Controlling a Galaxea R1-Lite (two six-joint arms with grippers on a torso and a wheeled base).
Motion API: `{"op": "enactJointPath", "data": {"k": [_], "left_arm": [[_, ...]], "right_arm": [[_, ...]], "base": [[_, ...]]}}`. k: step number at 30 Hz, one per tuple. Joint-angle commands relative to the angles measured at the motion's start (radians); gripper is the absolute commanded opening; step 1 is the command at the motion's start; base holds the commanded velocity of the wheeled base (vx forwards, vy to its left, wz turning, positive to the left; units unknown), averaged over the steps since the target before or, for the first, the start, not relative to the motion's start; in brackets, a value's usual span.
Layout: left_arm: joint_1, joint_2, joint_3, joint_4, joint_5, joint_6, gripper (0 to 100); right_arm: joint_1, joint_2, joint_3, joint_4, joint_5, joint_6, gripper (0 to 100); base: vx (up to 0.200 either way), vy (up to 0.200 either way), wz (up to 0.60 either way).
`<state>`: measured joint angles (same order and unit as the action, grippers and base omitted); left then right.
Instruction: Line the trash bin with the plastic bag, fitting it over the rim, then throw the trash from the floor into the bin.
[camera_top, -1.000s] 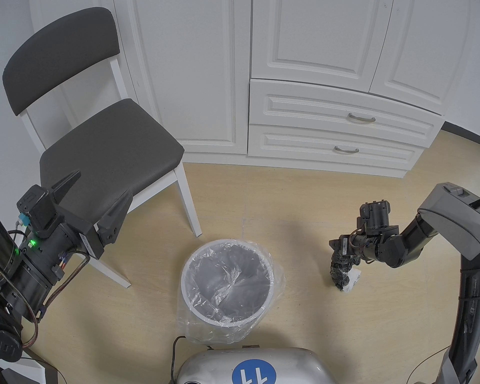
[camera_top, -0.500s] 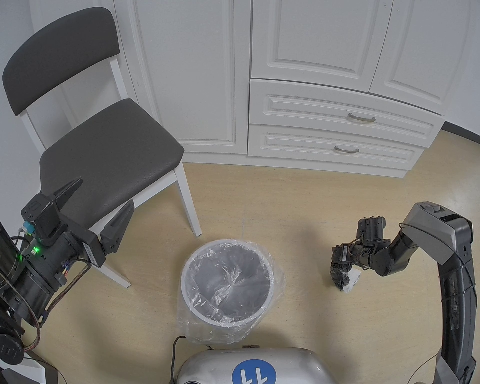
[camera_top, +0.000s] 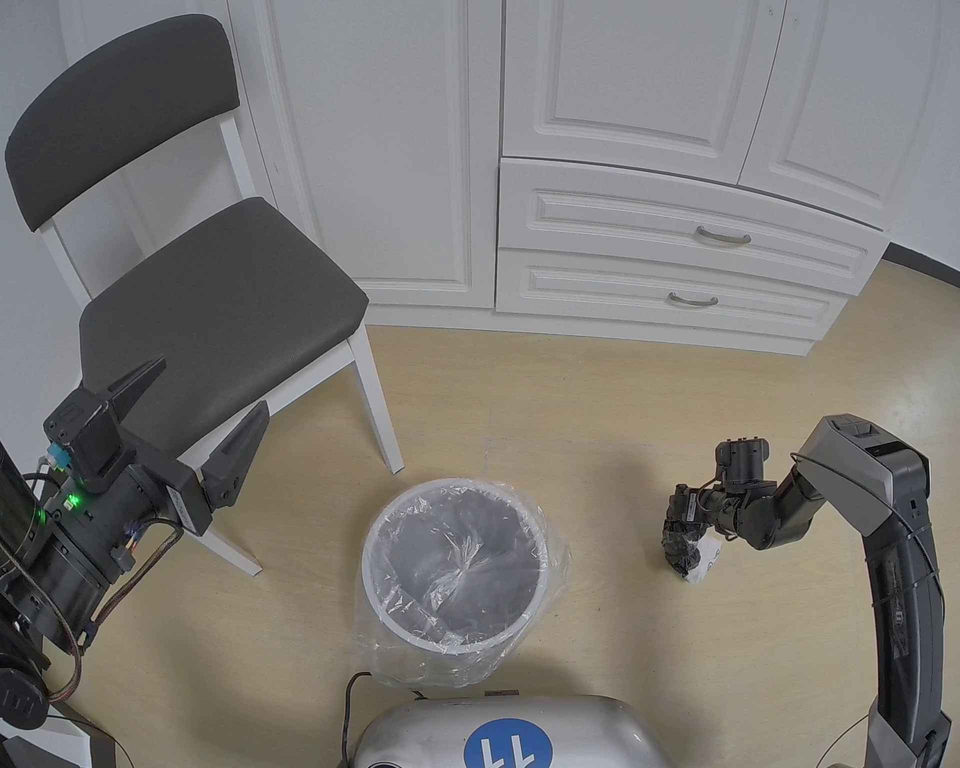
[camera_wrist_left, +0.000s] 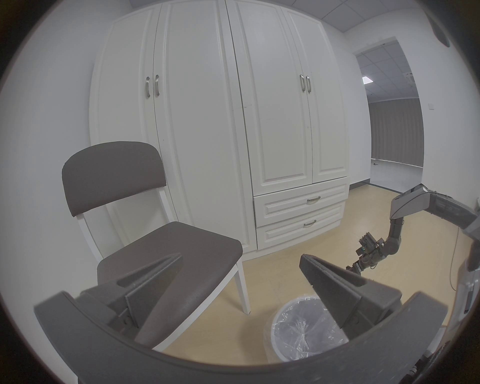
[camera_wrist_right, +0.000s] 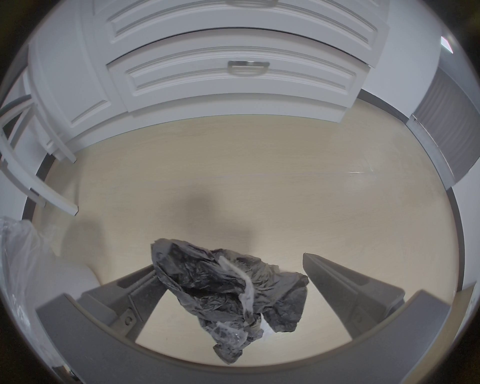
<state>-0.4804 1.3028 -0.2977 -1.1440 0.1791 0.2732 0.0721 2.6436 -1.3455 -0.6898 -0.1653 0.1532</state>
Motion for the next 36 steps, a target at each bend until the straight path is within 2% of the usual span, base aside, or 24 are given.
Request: {"op": "enactJointPath", "data": {"k": [1, 7, 11, 21, 22, 25, 36], "left_arm": [[-0.001, 0.007, 0.000, 0.000, 0.000, 0.000, 100], [-0.001, 0.010, 0.000, 0.000, 0.000, 0.000, 100], [-0.001, 0.015, 0.006, -0.002, 0.000, 0.001, 100], [-0.001, 0.016, 0.015, -0.002, 0.000, 0.003, 100], [-0.001, 0.018, 0.017, -0.002, 0.000, 0.003, 100], [-0.001, 0.013, 0.017, -0.002, 0.000, 0.004, 100], [-0.001, 0.007, 0.017, -0.002, 0.000, 0.006, 100]], "right_arm": [[-0.011, 0.052, -0.095, 0.082, -0.003, 0.048, 100], [-0.028, 0.084, -0.227, 0.311, 0.009, 0.154, 100], [-0.028, 0.098, -0.287, 0.415, 0.021, 0.192, 100], [-0.031, 0.105, -0.337, 0.523, 0.064, 0.216, 100], [-0.029, 0.113, -0.360, 0.566, 0.079, 0.249, 100], [-0.029, 0.118, -0.379, 0.598, 0.084, 0.259, 100], [-0.029, 0.127, -0.412, 0.647, 0.101, 0.263, 100]], "base": [[0.000, 0.000, 0.00], [0.000, 0.000, 0.00], [0.000, 0.000, 0.00], [0.000, 0.000, 0.00], [0.000, 0.000, 0.00], [0.000, 0.000, 0.00], [0.000, 0.000, 0.00]]}}
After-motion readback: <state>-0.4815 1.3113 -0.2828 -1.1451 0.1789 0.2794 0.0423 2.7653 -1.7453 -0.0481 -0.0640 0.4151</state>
